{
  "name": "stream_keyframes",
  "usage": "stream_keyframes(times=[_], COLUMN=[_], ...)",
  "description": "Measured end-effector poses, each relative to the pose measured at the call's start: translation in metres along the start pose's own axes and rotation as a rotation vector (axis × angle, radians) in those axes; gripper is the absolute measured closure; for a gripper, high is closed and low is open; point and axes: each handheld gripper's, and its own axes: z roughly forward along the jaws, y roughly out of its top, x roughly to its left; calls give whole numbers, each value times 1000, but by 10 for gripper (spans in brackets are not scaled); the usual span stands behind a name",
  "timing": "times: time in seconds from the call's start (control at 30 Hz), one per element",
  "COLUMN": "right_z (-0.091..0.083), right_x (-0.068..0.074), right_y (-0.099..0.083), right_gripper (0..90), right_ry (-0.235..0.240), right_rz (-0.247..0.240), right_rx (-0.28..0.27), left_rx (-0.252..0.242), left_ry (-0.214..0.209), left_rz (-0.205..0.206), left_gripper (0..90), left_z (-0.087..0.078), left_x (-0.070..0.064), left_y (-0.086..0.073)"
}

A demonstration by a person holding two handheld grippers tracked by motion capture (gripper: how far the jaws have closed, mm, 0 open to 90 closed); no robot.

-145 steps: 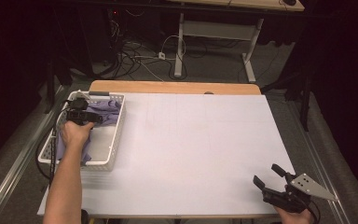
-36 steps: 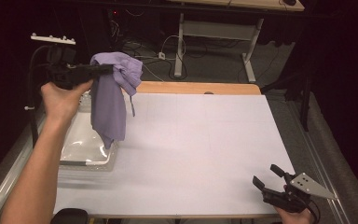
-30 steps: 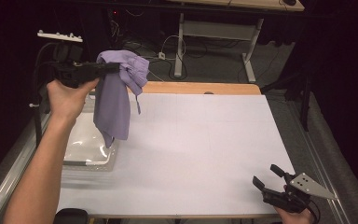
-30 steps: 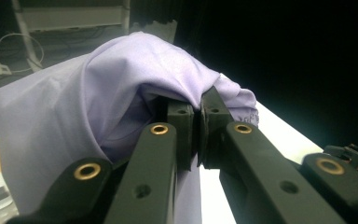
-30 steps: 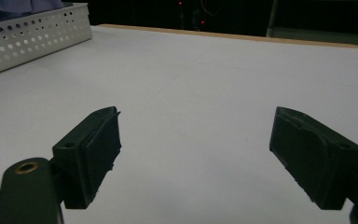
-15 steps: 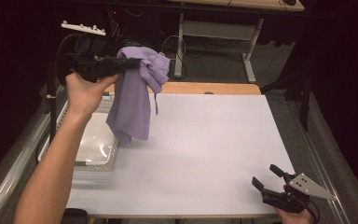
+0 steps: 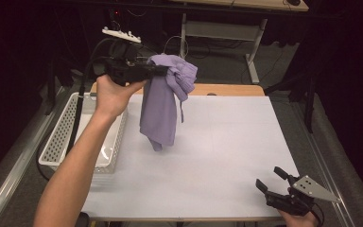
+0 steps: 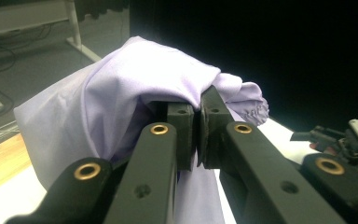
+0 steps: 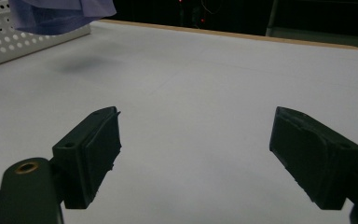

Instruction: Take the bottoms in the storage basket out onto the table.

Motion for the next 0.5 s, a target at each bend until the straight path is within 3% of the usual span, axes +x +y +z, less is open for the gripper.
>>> stream_keyframes(times=[0.5], right_z=[-1], right_x=[-1], right_y=[0], right_gripper=[171], right_ry=[0], right_rz=[13], right_rx=[-10], left_rx=[39], left_ry=[-30], left_rz=[28], left_gripper=[836], left_z=[40], left_x=[-8], left_y=[-1])
